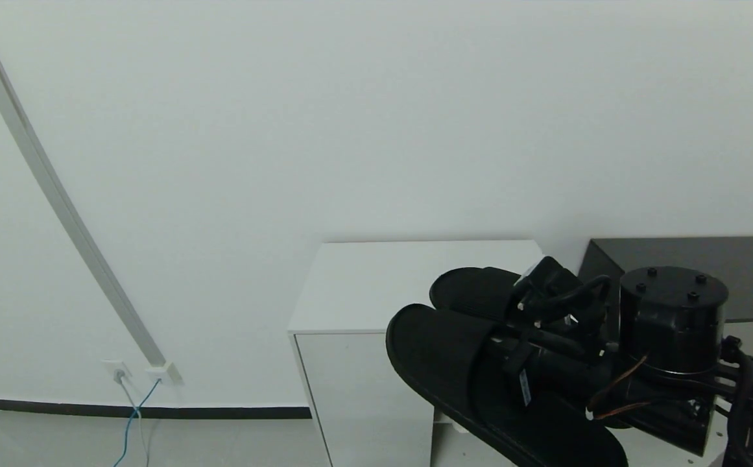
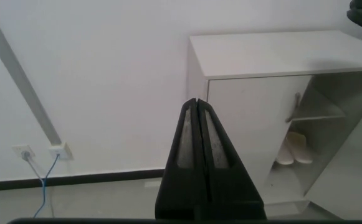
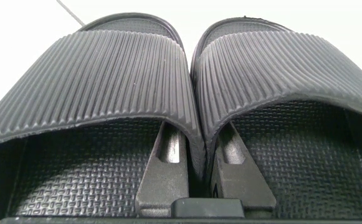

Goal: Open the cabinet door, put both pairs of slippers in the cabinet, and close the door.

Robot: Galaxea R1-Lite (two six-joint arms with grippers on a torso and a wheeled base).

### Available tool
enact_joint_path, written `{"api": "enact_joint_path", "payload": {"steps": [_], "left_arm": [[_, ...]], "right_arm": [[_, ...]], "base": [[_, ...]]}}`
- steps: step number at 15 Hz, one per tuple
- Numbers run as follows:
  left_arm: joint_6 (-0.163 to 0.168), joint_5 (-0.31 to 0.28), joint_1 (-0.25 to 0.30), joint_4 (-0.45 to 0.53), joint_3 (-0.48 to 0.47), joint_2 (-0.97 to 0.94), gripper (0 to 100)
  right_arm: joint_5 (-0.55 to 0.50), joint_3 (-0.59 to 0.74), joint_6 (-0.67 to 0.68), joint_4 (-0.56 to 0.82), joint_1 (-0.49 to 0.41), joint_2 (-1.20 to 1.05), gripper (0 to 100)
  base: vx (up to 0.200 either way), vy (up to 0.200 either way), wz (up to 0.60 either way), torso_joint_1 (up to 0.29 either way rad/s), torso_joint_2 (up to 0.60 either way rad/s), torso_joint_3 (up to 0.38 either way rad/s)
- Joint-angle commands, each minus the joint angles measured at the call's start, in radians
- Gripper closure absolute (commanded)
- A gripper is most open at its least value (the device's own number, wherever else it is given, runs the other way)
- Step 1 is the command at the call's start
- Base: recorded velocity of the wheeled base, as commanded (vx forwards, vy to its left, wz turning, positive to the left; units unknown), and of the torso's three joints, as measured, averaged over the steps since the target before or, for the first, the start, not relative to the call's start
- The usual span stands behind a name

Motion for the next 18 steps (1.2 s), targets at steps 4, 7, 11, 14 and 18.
{"api": "enact_joint_path", "payload": {"steps": [4,7,11,14,18], "left_arm": [[0.0,0.0,0.0,0.0,0.0,0.001,100],[0.0,0.0,0.0,0.0,0.0,0.001,100],[0.0,0.0,0.0,0.0,0.0,0.001,100],[0.0,0.001,0.0,0.0,0.0,0.001,100],[0.0,0.001,0.0,0.0,0.0,0.001,100]], "right_arm": [[0.0,0.006,0.001,0.0,0.001,0.003,100],[0.0,0.01,-0.001,0.0,0.002,0.003,100],[0.002,0.017,-0.001,-0.002,0.002,0.001,100],[0.003,0.021,-0.001,0.0,0.002,0.001,100],[0.002,0.035,-0.001,-0.025,0.004,0.012,100]], "base": [[0.0,-0.2,0.0,0.001,0.0,0.006],[0.0,-0.067,0.0,0.004,0.0,0.001],[0.0,0.0,0.0,0.0,0.0,0.0],[0.0,0.0,0.0,0.0,0.0,0.0],[0.0,0.0,0.0,0.0,0.0,0.0]]}}
